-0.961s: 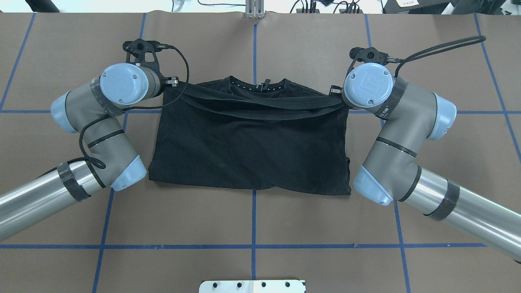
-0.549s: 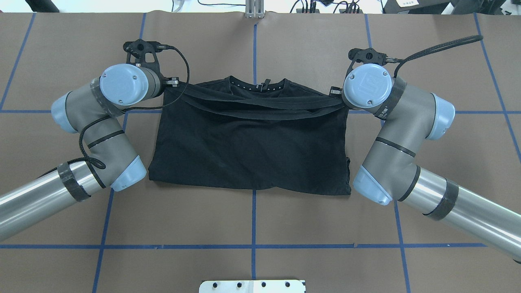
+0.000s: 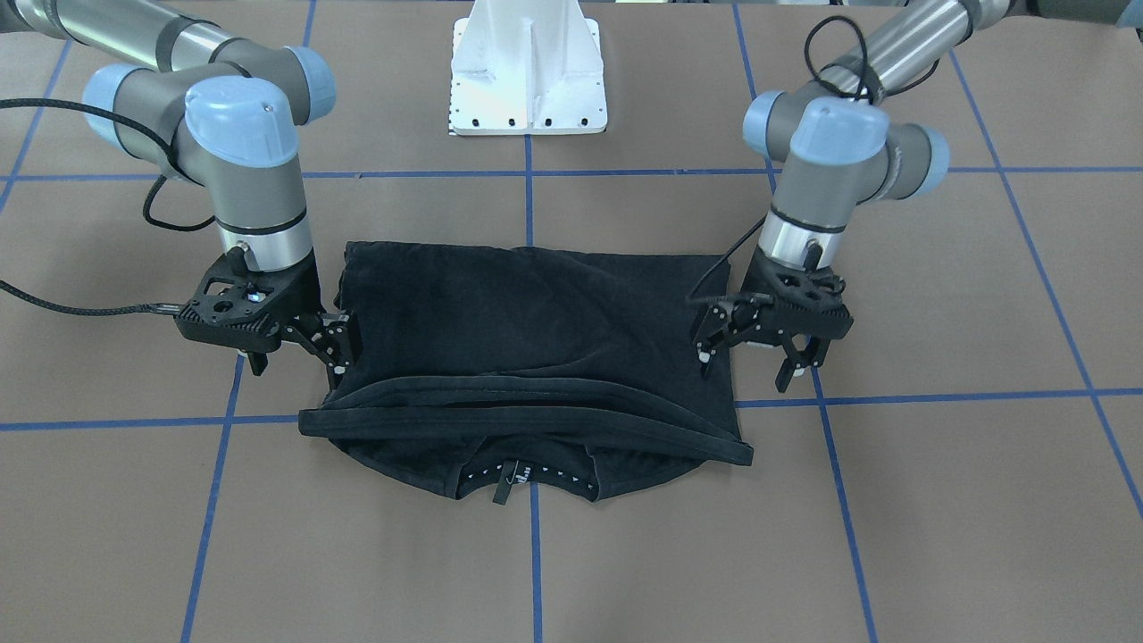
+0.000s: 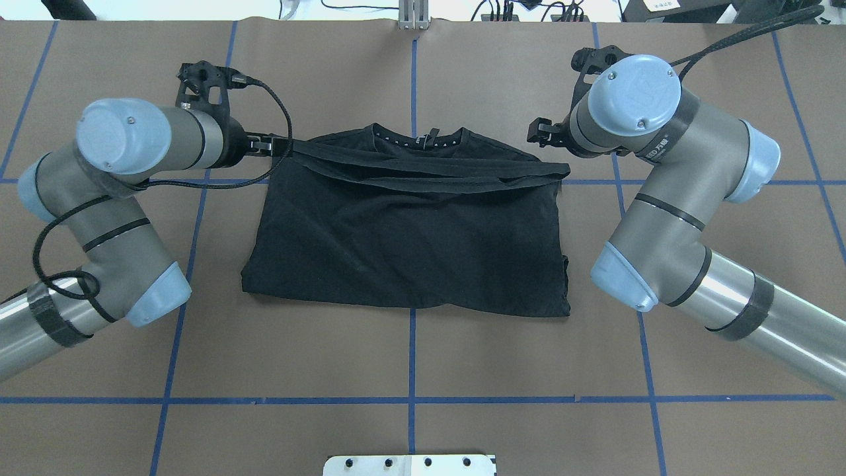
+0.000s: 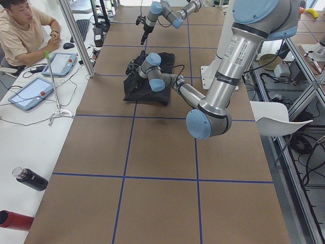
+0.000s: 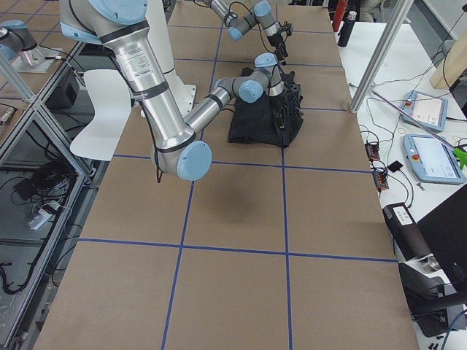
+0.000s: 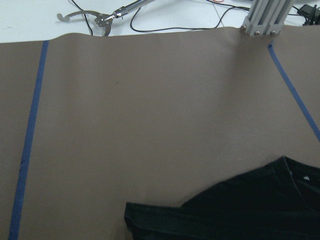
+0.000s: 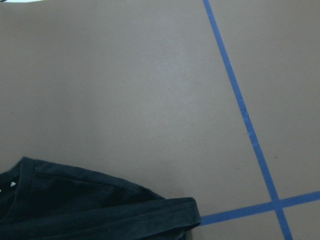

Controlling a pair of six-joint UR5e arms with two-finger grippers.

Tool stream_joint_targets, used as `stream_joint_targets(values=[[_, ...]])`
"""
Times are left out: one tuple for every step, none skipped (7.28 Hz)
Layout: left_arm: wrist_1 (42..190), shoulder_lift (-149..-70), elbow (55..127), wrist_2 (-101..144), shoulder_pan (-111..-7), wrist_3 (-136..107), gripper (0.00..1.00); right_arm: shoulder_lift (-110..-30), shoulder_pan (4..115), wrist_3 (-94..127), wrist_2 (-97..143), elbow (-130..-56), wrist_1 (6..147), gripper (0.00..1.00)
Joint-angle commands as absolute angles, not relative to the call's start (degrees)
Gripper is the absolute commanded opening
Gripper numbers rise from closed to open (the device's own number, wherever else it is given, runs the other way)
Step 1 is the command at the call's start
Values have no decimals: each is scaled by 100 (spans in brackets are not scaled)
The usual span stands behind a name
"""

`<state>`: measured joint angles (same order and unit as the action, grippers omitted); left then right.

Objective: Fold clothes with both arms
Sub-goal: 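Move the left gripper to the folded shirt's side edge while the right gripper withdraws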

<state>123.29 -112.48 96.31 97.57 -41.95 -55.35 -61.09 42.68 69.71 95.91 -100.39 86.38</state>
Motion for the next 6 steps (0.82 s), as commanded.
stream_joint_targets(values=[[12470, -10480, 10325, 10186, -4070, -5554, 100, -6152, 4245, 6926, 9633, -10195, 8640, 100], [12776, -10155, 10397, 10178, -3765, -5598, 100, -6161, 4210, 6934, 9607, -10204, 8640, 100], [13223, -9847, 10380, 10134, -3457, -5616, 100, -6161, 4210, 6943, 9598, -10213, 8640, 100], [13445, -9678, 10328, 10090, -3193, -5938, 100, -6161, 4193, 6952, 9572, -10213, 8631, 100], [13482, -9651, 10318, 9751, -2869, -6046, 100, -6161, 4175, 6970, 9571, -10213, 8631, 100], [13552, -9650, 10318, 9712, -2691, -6195, 97, -6152, 4175, 6978, 9563, -10213, 8631, 100]])
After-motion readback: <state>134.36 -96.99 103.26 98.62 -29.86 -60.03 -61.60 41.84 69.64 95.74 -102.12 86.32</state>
